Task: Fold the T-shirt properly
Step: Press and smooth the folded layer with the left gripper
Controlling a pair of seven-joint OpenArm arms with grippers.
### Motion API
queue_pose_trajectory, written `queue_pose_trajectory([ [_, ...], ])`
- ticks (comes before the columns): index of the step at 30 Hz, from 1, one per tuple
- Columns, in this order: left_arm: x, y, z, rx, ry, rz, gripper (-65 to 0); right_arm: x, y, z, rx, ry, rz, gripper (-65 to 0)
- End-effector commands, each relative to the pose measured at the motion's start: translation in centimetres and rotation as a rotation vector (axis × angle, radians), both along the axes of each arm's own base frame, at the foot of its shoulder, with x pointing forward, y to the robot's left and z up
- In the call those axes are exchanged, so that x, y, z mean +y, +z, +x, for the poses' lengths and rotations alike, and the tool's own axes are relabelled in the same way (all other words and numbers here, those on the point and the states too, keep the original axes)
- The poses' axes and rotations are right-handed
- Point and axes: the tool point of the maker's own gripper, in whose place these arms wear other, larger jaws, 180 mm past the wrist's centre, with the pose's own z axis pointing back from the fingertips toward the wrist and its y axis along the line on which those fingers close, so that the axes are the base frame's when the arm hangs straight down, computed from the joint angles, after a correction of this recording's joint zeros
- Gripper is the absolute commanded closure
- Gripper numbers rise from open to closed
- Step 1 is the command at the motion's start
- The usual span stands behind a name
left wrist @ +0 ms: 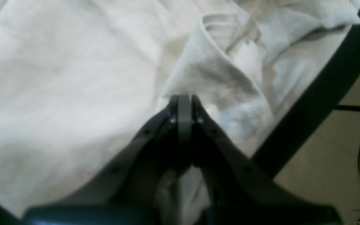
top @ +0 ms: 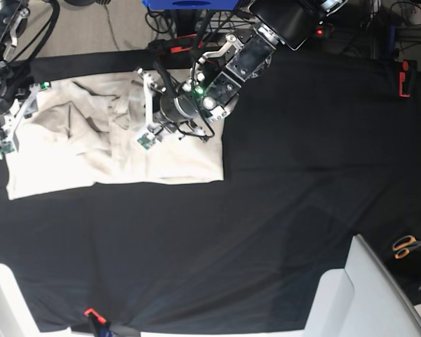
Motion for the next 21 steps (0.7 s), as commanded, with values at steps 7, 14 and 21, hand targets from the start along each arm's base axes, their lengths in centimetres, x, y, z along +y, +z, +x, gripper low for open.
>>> queue_pose_trajectory([
  [7,-2.3,0.7,-2.1,0.032,-0.007,-0.073,0.0,-0.3,0.9,0.8,-0.037,0.005,-0.015,-32.1],
  [14,-3.2,3.9,-1.6,-0.003,-0.011,-0.134,0.0,-0.3,0.9,0.8,-0.037,0.005,-0.014,-32.1],
  [21,-2.7,7.6,0.0,-0.013,0.002,-0.229,0.0,-0.3,0.9,0.8,-0.037,0.005,-0.014,-32.1],
])
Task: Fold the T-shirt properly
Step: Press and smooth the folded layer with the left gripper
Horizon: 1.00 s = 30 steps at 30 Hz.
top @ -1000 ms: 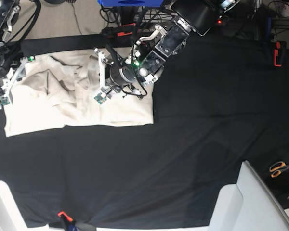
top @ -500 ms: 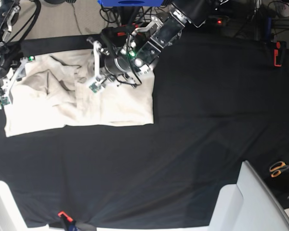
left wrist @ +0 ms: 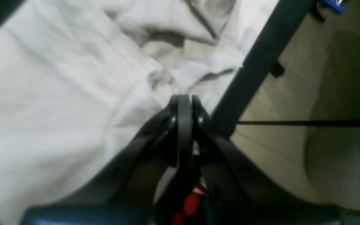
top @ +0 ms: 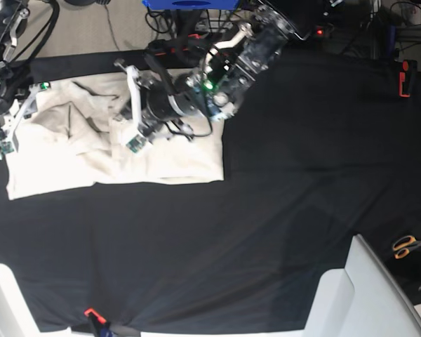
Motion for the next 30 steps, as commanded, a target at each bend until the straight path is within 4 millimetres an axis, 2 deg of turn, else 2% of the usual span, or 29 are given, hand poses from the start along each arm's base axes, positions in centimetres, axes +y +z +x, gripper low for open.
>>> queue_pose_trajectory([
  [1,0.0,0.9,1.1,-0.044,0.013,-0.009,0.0,-0.3,0.8,0.7,-0.036,0.005,-0.011,-32.1],
  [5,3.5,-0.4,3.8,-0.119,0.108,0.124,0.0,-0.3,0.8,0.6,-0.033,0.006,-0.011,-32.1],
  [8,5.2,-0.7,4.9,-0.155,0.140,0.184,0.0,-0.3,0.8,0.6,-0.033,0.006,-0.011,-32.1],
  [11,5.7,-2.0,4.5,-0.128,0.137,0.215,0.0,-0.3,0.8,0.6,-0.033,0.006,-0.011,-32.1],
  [16,6.7,-5.8,2.3,-0.025,0.128,0.276,0.0,-0.3,0.8,0.5,-0.031,0.006,-0.011,-32.1],
  [21,6.5,-6.1,1.7,-0.008,0.128,0.268,0.0,-0.3,0.8,0.5,-0.031,0.006,-0.011,-32.1],
  [26,4.4,-5.1,0.9,0.117,0.153,0.100,0.0,-0.3,0.8,0.5,-0.031,0.006,-0.011,-32.1],
  [30,3.8,-4.6,0.9,0.155,0.152,0.047,0.0,-0.3,0.8,0.5,-0.031,0.006,-0.011,-32.1],
])
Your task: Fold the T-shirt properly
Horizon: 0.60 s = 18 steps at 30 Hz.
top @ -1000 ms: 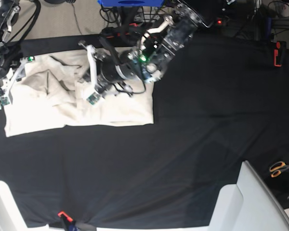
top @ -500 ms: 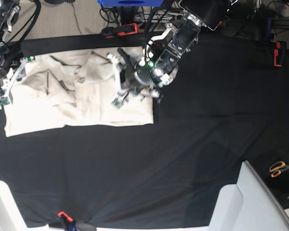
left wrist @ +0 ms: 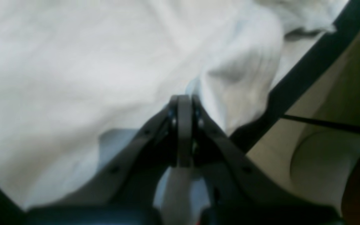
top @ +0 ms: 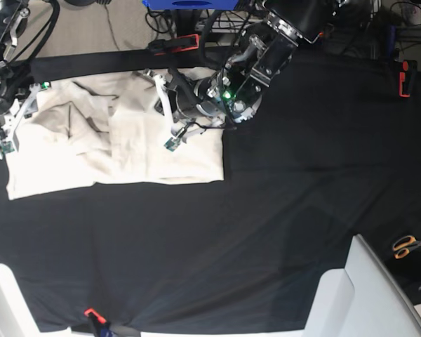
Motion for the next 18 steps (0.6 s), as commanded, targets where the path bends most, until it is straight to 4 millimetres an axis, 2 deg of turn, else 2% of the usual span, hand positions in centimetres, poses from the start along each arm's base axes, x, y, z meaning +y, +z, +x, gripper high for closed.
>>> queue_pose_trajectory([
  [1,-0.7,1.0,0.7,-0.023,0.003,-0.037,0.0,-0.3,0.8,0.6,-0.032,0.005,-0.014,-32.1],
  [9,-2.3,0.7,-1.4,-0.016,-0.092,-0.028,0.0,-0.3,0.8,0.6,-0.032,0.005,-0.014,-32.1],
  [18,-0.3,-0.9,-3.6,-0.002,-0.174,0.045,0.0,-0.3,0.8,0.6,-0.032,0.005,-0.014,-32.1],
])
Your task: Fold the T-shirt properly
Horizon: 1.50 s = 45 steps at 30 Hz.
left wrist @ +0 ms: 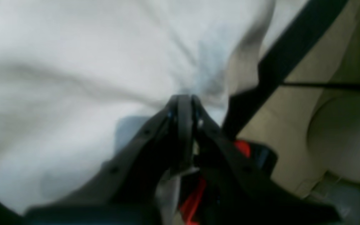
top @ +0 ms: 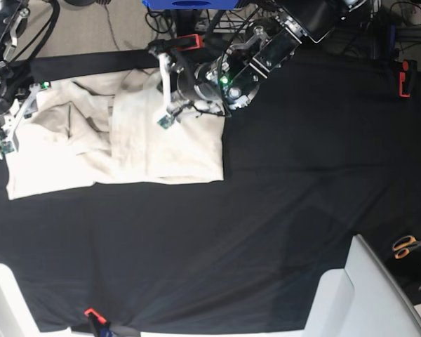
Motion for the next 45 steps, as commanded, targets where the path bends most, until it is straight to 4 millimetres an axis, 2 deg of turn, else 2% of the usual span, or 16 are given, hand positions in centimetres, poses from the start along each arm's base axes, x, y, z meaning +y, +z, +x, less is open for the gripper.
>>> queue_pose_trajectory([
  [1,-0.4,0.7,0.4,-0.018,-0.010,-0.022,0.0,-0.3,0.8,0.6,-0.031,0.005,-0.014,-32.1],
  [4,-0.4,1.7,1.0,-0.045,0.001,-0.040,0.0,-0.3,0.8,0.6,-0.031,0.005,-0.014,-32.1],
  [7,0.4,3.7,3.9,-0.107,0.073,-0.074,0.0,-0.3,0.8,0.6,-0.028,0.006,-0.014,-32.1],
  [10,2.2,6.4,7.8,-0.191,0.174,-0.106,0.0,-0.2,0.9,0.6,-0.029,0.006,-0.015,-32.1],
  [13,6.0,8.2,10.8,-0.267,0.271,-0.091,0.0,2.5,0.3,1.0,-0.013,0.098,0.007,-32.1],
  [15,9.8,8.5,12.1,-0.298,0.335,-0.045,0.0,5.3,0.4,1.4,-0.017,0.188,0.021,-32.1],
  [18,17.5,6.9,11.7,-0.282,0.467,0.075,0.0,9.1,0.1,1.8,-0.017,0.300,0.059,-32.1],
  [20,23.8,5.6,10.2,-0.269,0.548,0.204,0.0,11.3,0.0,2.3,-0.031,0.319,0.106,-32.1],
  [23,32.1,4.8,7.2,-0.263,0.628,0.413,0.0,13.5,0.6,4.5,-0.078,0.328,0.154,-32.7],
  [25,36.1,5.0,5.0,-0.256,0.678,0.514,0.0,14.3,0.9,6.5,-0.102,0.354,0.161,-33.0],
  [27,38.5,5.2,3.3,-0.245,0.720,0.564,0.0,15.0,1.1,8.0,-0.112,0.368,0.171,-36.2],
  [29,39.4,5.3,2.4,-0.255,0.744,0.569,0.0,15.7,1.0,9.0,-0.112,0.385,0.181,-41.4],
  [31,39.4,5.1,1.7,-0.274,0.745,0.558,0.0,16.3,0.6,9.6,-0.103,0.401,0.191,-45.0],
  [36,38.2,4.1,0.7,-0.256,0.761,0.528,0.0,17.3,-2.0,10.5,-0.031,0.413,0.237,-45.3],
  [45,37.0,3.4,0.3,-0.235,0.774,0.501,0.0,18.6,-4.7,11.5,-0.005,0.421,0.319,-45.2],
])
